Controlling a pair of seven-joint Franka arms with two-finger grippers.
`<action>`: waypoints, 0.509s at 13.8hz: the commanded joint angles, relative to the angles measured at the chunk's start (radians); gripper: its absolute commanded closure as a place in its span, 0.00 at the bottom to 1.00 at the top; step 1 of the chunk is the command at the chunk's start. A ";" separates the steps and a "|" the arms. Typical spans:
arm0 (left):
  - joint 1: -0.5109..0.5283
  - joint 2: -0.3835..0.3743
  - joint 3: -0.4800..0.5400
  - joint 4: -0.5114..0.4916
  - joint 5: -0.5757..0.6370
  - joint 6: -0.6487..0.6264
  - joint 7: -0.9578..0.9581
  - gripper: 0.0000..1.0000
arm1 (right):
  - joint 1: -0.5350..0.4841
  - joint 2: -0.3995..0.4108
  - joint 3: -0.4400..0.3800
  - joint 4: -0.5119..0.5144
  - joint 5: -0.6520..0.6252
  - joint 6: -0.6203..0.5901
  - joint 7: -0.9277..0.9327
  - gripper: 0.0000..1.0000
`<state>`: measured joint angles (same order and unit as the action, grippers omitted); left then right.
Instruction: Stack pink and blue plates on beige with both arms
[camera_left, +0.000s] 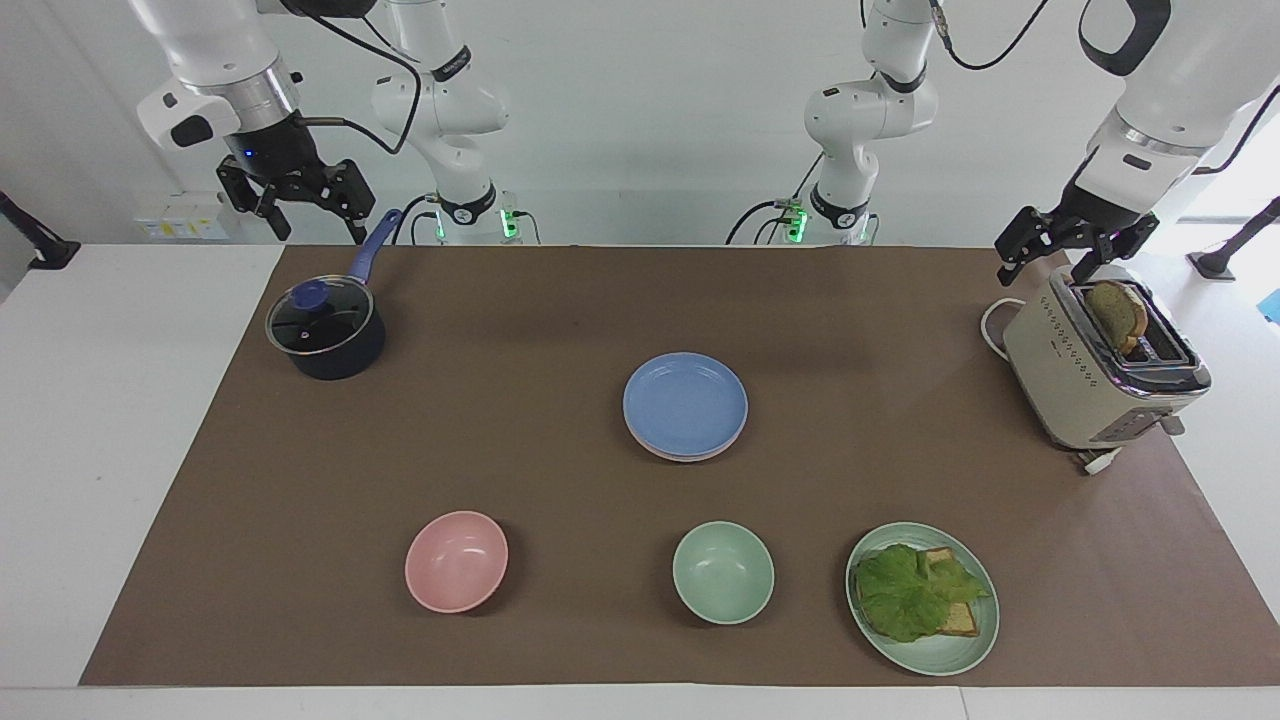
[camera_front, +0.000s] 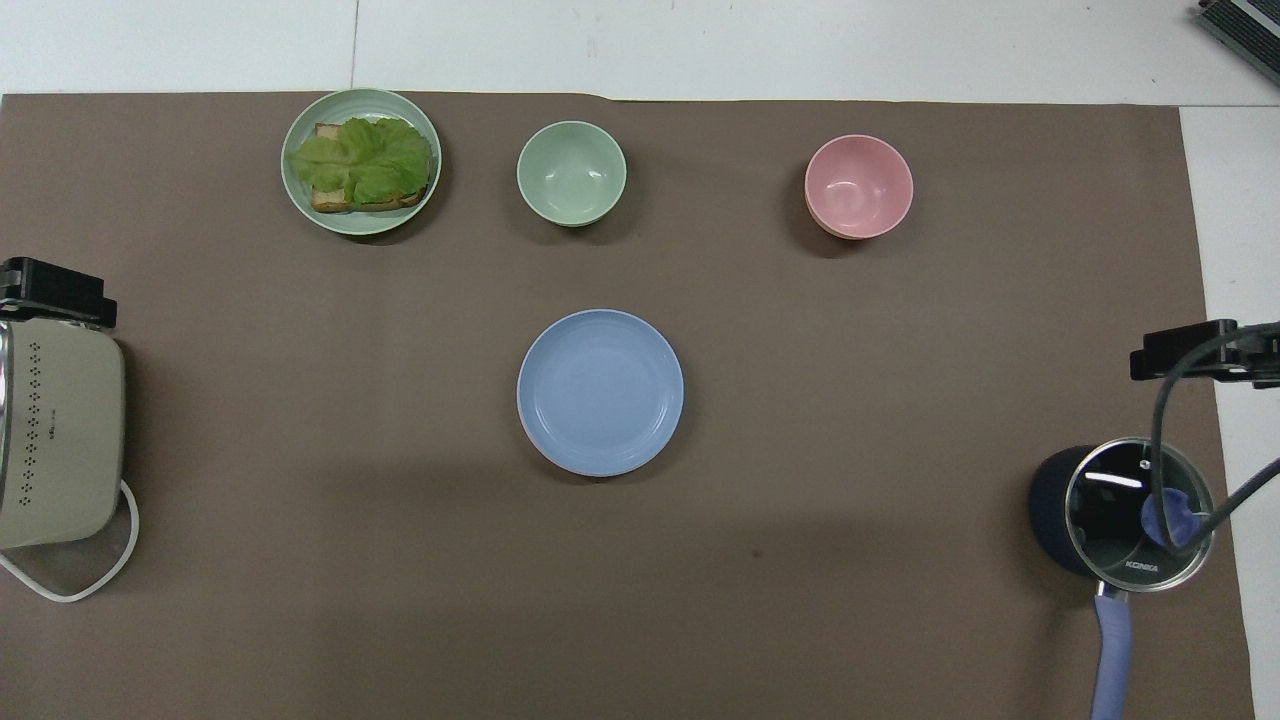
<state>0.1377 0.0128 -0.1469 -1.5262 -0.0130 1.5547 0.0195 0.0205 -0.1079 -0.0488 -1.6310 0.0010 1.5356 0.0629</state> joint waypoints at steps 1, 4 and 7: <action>-0.001 -0.005 0.001 -0.003 0.013 -0.013 0.000 0.00 | -0.010 -0.015 0.004 -0.018 -0.013 0.006 -0.034 0.00; -0.001 -0.005 0.001 -0.003 0.013 -0.013 0.000 0.00 | -0.008 -0.012 0.007 -0.012 -0.036 0.003 -0.051 0.00; -0.001 -0.005 0.001 -0.003 0.013 -0.013 0.000 0.00 | -0.008 -0.012 0.007 -0.013 -0.033 0.003 -0.051 0.00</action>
<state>0.1377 0.0128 -0.1469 -1.5262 -0.0130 1.5544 0.0195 0.0205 -0.1079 -0.0487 -1.6310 -0.0136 1.5357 0.0432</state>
